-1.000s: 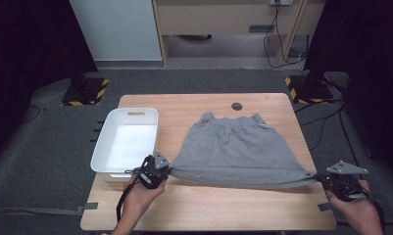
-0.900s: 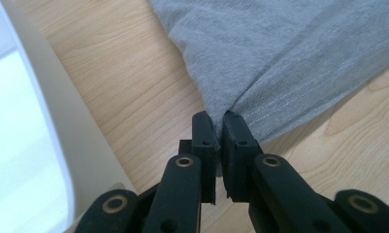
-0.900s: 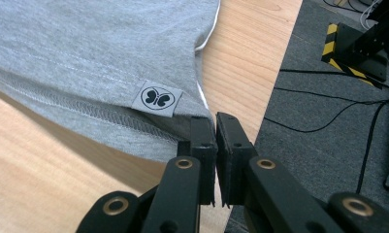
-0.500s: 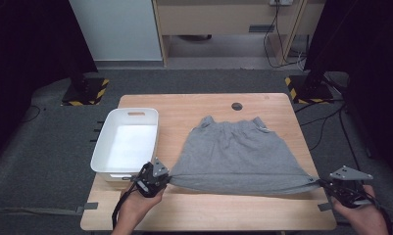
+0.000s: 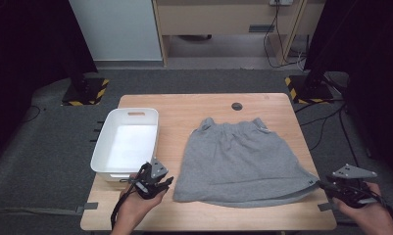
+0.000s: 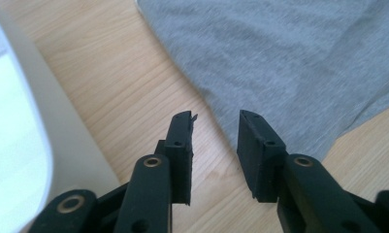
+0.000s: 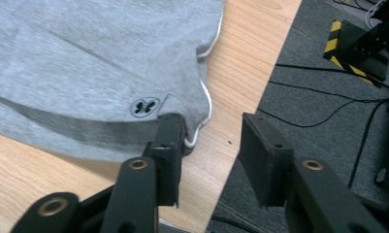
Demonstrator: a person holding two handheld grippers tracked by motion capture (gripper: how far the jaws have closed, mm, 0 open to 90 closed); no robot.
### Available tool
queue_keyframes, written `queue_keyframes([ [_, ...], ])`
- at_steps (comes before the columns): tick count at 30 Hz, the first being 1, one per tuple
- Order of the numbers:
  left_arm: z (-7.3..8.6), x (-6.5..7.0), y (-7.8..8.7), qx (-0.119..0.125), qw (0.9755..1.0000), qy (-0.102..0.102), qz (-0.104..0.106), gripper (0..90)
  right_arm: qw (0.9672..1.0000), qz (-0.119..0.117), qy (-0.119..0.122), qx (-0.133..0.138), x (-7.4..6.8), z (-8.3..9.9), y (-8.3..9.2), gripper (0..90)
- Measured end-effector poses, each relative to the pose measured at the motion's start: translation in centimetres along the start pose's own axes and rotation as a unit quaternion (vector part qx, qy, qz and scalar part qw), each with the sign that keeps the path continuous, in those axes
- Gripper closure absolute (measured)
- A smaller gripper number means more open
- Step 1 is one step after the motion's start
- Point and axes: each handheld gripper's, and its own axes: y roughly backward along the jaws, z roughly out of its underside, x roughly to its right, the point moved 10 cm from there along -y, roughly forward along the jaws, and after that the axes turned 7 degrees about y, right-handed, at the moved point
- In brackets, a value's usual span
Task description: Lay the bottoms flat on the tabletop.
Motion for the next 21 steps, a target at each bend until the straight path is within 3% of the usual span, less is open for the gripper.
queue_keyframes([
  [5, -0.9, 0.7, -0.7, 0.005, 0.9999, -0.016, 0.001, 60.6, 0.9999, 0.007, 0.012, 0.003, 0.0, -0.7, 0.6, 54.2],
  [10, -1.6, 0.9, -1.5, 0.011, 0.9998, -0.017, 0.003, 53.9, 0.9998, 0.003, 0.001, 0.021, 0.2, -1.5, 1.2, 51.5],
  [15, -2.6, 1.1, -2.3, 0.022, 0.9996, -0.016, 0.013, 49.7, 0.9994, -0.011, 0.015, 0.029, -0.9, -3.1, -0.1, 46.6],
  [21, -4.4, 1.0, -3.0, 0.04, 0.9989, -0.012, 0.019, 46.5, 0.9973, -0.043, 0.037, 0.047, -3.4, -6.5, -2.2, 43.7],
])
